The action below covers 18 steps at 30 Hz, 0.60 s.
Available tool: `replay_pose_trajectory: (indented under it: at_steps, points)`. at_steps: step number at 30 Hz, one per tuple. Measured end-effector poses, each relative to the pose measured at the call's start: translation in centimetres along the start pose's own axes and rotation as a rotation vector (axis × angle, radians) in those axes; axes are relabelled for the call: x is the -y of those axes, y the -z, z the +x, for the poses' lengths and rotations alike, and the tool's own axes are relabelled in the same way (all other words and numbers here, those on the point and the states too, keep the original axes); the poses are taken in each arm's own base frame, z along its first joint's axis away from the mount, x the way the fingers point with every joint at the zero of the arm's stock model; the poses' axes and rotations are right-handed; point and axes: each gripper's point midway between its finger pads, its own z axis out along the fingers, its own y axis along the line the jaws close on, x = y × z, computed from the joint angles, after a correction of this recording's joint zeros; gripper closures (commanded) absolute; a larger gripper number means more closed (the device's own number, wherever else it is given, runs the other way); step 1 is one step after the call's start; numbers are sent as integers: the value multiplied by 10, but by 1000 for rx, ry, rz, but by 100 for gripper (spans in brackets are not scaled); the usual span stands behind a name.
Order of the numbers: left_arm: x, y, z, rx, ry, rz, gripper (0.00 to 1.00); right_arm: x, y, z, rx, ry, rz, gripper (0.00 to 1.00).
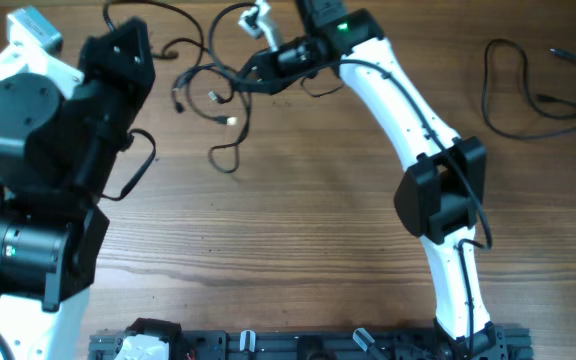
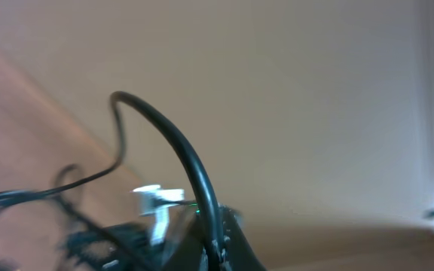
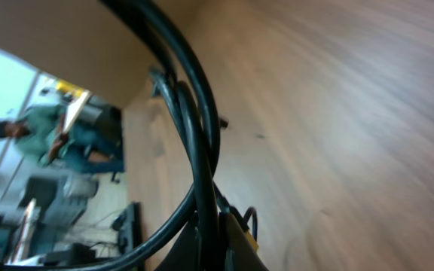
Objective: Untangle cables
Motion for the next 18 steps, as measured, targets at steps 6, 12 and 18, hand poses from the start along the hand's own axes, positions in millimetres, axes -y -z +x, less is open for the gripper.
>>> replay_pose_trajectory:
  at_steps: [6, 12, 18]
  points:
    - [-62, -39, 30, -113, -93, -238, 96, 37, 43, 21, -56, -136, 274, 95]
    - [-143, -84, 75, -307, -222, -497, 96, 21, 96, 20, -49, -101, 538, 95]
    - [-224, -109, 112, -472, -331, -736, 96, 7, 148, 10, 28, -84, 652, 96]
